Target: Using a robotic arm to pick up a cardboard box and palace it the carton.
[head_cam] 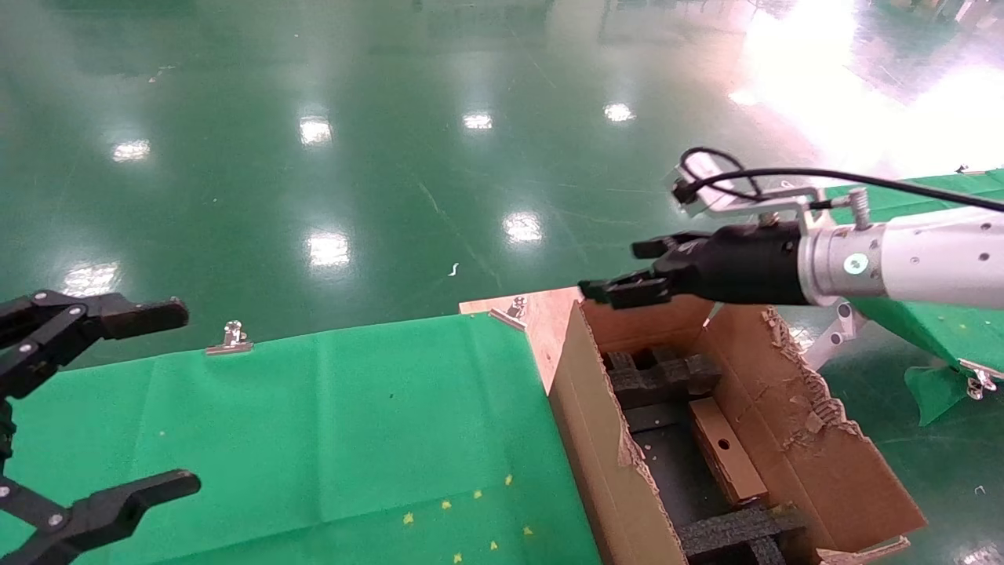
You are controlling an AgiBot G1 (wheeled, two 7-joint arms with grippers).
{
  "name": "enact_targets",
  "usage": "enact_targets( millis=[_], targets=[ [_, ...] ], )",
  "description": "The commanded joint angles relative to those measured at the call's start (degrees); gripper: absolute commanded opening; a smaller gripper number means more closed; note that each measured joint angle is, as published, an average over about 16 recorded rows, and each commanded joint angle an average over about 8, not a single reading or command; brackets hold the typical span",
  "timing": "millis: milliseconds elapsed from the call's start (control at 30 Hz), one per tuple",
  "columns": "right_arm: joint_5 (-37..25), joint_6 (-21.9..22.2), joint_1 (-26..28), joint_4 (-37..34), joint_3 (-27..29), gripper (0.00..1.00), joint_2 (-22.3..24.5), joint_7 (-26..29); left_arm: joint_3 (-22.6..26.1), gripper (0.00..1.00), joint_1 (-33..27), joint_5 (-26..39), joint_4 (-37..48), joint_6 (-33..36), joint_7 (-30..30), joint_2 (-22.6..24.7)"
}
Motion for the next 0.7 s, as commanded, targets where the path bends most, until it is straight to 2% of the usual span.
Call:
enact_targets(
  millis=[33,700],
  targets=[
    [1.2,-1.3,-1.2,0.3,1.8,1.00,-0.3,-1.5,0.0,1.00,0.0,0.0,0.0,0.0,0.0,0.0],
    [13.1,-14.0,-13.2,3.3,19.5,1.00,-3.2,-17.2,0.0,1.00,0.0,0.0,0.0,0.0,0.0,0.0]
  ],
)
